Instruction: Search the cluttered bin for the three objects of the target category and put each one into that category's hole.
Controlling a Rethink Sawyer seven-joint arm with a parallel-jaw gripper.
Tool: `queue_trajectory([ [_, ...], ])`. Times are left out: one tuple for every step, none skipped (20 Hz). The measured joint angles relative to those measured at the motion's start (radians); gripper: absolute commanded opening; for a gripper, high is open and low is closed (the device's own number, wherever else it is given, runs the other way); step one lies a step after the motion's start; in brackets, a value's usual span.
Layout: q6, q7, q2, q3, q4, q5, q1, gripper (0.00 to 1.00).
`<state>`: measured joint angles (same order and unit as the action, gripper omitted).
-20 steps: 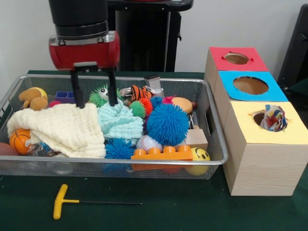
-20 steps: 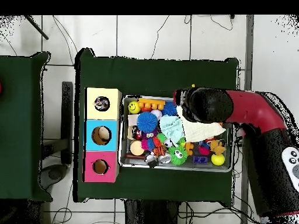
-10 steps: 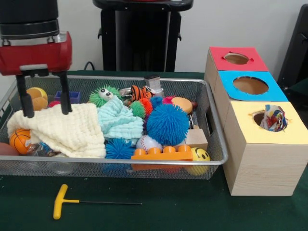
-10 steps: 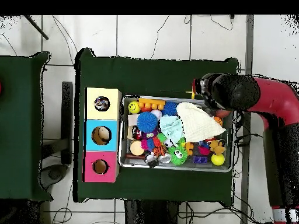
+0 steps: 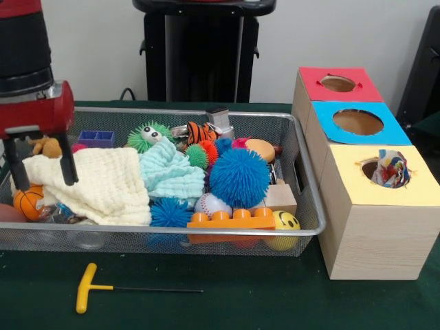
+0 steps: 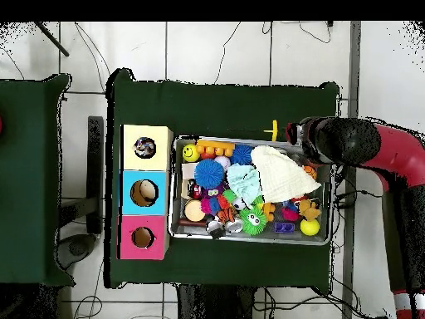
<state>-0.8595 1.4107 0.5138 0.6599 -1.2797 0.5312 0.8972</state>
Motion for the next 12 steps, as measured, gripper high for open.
queue_trajectory([
  [0.0,0.0,-0.007,0.0,0.0,0.002,0.003,1.0],
  [0.0,0.0,-0.013,0.0,0.0,0.005,0.007,1.0],
  [0.0,0.0,-0.03,0.0,0.0,0.01,0.015,1.0],
  [0.0,0.0,-0.037,0.0,0.0,0.012,0.019,1.0],
  [0.0,0.0,-0.044,0.0,0.0,0.015,0.023,1.0],
  [0.0,-0.001,-0.052,0.0,0.0,0.017,0.028,1.0],
  [0.0,-0.001,-0.055,0.0,0.0,0.019,0.03,1.0],
  [0.0,-0.001,-0.061,0.0,-0.002,0.023,0.037,1.0],
  [0.0,-0.001,-0.062,0.0,-0.003,0.024,0.039,1.0],
  [0.0,-0.001,-0.062,0.0,-0.009,0.028,0.046,1.0],
  [0.0,-0.001,-0.061,0.0,-0.013,0.03,0.05,1.0],
  [0.0,-0.001,-0.057,0.0,-0.022,0.033,0.054,1.0],
])
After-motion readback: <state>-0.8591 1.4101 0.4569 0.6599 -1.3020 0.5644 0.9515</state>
